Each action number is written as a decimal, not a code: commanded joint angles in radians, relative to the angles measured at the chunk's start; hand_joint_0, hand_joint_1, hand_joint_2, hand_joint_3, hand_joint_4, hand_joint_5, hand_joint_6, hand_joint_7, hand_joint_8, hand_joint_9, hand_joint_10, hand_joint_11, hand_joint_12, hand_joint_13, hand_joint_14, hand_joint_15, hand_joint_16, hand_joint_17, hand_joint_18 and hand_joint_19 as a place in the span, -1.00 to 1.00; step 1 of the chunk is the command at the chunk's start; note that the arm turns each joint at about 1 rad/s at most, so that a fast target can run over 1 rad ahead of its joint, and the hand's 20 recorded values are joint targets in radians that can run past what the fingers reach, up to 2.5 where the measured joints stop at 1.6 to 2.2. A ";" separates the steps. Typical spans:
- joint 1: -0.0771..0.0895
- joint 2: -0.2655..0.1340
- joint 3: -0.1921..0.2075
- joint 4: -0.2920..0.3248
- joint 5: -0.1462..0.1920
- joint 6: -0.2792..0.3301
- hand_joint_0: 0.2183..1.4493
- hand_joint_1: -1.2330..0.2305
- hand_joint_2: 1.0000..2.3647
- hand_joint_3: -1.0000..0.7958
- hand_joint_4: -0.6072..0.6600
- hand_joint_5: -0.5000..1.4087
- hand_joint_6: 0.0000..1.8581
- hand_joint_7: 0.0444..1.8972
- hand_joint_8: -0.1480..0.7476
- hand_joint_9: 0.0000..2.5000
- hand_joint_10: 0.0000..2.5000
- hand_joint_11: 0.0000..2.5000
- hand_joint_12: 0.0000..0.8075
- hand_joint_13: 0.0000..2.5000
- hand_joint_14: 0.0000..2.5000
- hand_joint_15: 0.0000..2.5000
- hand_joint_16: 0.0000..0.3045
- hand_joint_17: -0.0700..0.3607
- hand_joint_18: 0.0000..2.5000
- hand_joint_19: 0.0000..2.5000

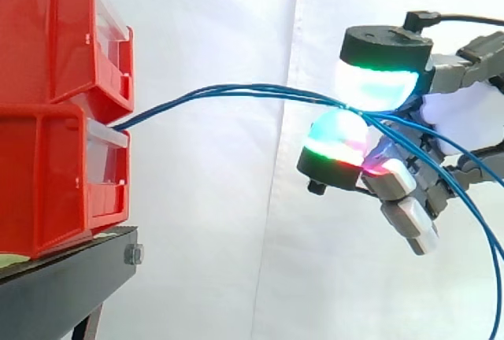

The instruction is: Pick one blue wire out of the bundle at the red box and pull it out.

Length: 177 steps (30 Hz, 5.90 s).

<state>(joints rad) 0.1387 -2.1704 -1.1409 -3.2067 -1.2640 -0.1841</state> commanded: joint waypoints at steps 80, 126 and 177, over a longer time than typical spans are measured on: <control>-0.001 0.003 0.001 -0.002 -0.003 0.002 -0.41 -0.06 -1.00 -0.44 -0.01 -0.68 -0.03 -0.10 -0.02 -0.09 -0.99 -0.37 -0.07 -0.20 -0.98 -0.49 -0.75 -0.27 -0.33 -0.49; -0.001 0.003 0.012 -0.004 -0.005 0.002 -0.25 -0.34 -0.98 -0.23 -0.14 -0.69 0.01 -0.01 0.02 -0.09 -0.99 -0.34 -0.08 -0.18 -0.98 -0.49 -0.74 -0.26 -0.27 -0.52; -0.001 0.003 0.017 -0.004 -0.003 0.002 -0.44 -0.54 -1.00 -0.44 -0.33 -0.75 0.00 -0.20 -0.24 -0.27 -0.99 -0.53 -0.19 -0.22 -0.98 -0.56 -0.76 -0.30 -0.24 -0.59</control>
<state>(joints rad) 0.1381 -2.1666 -1.1244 -3.2106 -1.2671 -0.1825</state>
